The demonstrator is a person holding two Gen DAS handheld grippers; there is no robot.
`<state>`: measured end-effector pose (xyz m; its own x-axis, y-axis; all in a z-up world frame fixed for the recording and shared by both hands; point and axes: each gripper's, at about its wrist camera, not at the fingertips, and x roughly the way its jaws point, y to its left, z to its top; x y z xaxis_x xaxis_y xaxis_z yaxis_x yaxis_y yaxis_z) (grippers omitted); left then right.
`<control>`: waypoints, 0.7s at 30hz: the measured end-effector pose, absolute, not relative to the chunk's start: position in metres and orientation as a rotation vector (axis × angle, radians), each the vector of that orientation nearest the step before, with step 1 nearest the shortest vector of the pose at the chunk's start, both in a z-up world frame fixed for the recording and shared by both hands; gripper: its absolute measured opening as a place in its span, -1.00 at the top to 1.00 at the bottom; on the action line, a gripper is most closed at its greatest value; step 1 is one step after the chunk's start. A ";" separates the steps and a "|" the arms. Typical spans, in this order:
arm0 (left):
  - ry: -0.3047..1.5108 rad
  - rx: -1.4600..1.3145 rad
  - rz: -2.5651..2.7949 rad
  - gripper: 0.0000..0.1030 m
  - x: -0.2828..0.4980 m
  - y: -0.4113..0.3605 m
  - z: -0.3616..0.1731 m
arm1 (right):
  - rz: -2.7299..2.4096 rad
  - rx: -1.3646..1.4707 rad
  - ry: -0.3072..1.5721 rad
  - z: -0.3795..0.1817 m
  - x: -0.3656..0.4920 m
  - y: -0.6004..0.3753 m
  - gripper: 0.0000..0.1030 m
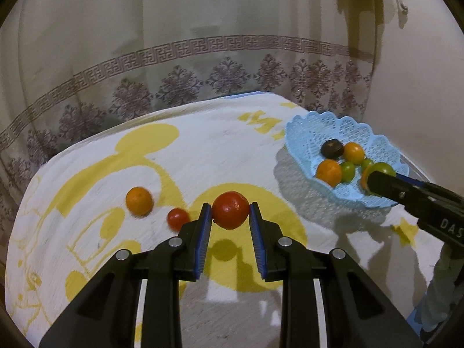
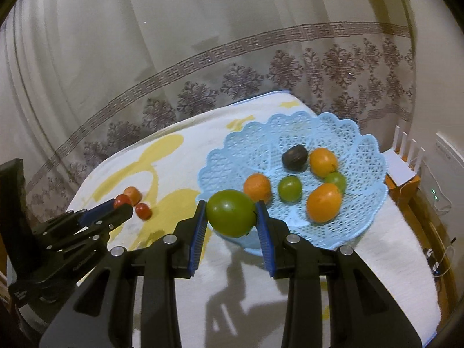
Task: Organize fruits
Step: 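Carry both tomatoes to the blue basket and open both tools to release them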
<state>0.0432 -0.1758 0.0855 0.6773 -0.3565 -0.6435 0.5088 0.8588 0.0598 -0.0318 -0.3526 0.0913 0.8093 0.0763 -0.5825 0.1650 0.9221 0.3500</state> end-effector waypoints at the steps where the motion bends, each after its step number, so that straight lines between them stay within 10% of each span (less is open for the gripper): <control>1: 0.665 0.246 -0.497 0.48 0.043 -0.179 0.086 | -0.058 0.405 0.631 0.090 -0.032 -0.355 0.32; 21: 0.638 0.255 -0.704 0.48 0.051 -0.257 0.087 | -0.197 0.425 0.640 0.079 -0.030 -0.394 0.32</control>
<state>0.0514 -0.2574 0.0866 0.5840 -0.5210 -0.6225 0.6710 0.7414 0.0090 -0.0303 -0.3942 0.0789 0.7874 -0.0477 -0.6146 0.3055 0.8962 0.3218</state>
